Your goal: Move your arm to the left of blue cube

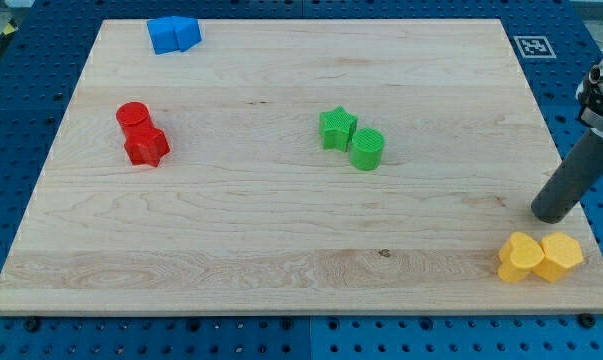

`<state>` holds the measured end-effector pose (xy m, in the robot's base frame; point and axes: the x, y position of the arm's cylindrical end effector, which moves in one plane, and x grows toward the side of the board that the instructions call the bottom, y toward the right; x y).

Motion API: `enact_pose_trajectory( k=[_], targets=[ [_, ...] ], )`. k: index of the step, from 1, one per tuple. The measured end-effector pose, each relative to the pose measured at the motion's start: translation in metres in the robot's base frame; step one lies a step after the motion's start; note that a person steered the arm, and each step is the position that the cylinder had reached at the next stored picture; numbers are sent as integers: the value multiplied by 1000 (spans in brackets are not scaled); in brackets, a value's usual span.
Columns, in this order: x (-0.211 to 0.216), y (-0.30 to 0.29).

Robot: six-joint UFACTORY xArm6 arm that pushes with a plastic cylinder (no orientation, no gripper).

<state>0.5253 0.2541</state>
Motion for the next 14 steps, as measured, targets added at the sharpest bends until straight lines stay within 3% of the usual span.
enact_pose_trajectory(
  k=[2, 3, 7, 9, 11, 14],
  targets=[
    [-104, -25],
    [-134, -76],
    [-165, -398],
    [-252, -501],
    [-303, -517],
    [-295, -489]
  ],
)
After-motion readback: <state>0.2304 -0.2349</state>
